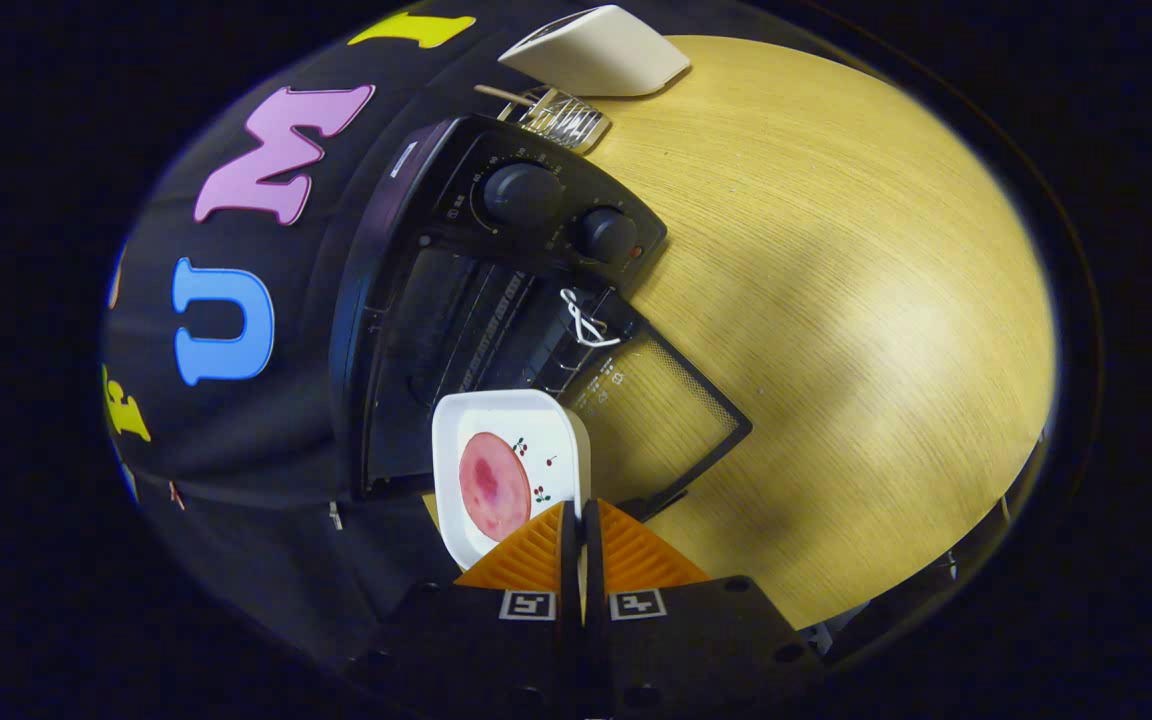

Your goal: Open the toaster oven, put the food inside, and close the toaster oven door.

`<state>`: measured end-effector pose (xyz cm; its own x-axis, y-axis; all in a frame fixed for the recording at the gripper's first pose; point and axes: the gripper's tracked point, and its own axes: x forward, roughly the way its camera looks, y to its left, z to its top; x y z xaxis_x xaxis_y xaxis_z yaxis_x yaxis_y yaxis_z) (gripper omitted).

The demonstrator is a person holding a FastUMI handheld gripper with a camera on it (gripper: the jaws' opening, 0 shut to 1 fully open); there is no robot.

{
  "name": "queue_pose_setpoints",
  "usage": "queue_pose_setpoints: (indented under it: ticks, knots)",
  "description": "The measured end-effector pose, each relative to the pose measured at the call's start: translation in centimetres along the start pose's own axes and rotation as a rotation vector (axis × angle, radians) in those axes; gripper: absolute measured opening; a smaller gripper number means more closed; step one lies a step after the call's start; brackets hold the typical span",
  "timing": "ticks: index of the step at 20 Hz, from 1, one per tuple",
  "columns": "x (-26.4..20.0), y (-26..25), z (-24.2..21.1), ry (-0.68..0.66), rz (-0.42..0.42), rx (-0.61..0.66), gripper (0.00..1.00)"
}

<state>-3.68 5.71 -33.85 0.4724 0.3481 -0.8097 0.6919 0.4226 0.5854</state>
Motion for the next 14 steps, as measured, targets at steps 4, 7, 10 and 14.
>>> queue_pose_setpoints:
  ticks: [4, 7, 10, 14]
  knots:
    - [2.6, 2.1, 1.2, -0.099, -0.010, 0.168, 0.06]
    - [4.0, 4.0, 2.3, -0.183, -0.006, 0.277, 0.06]
    - [5.3, 5.2, 2.9, -0.240, -0.019, 0.408, 0.05]
    - [6.7, 6.4, 3.3, -0.283, -0.022, 0.521, 0.05]
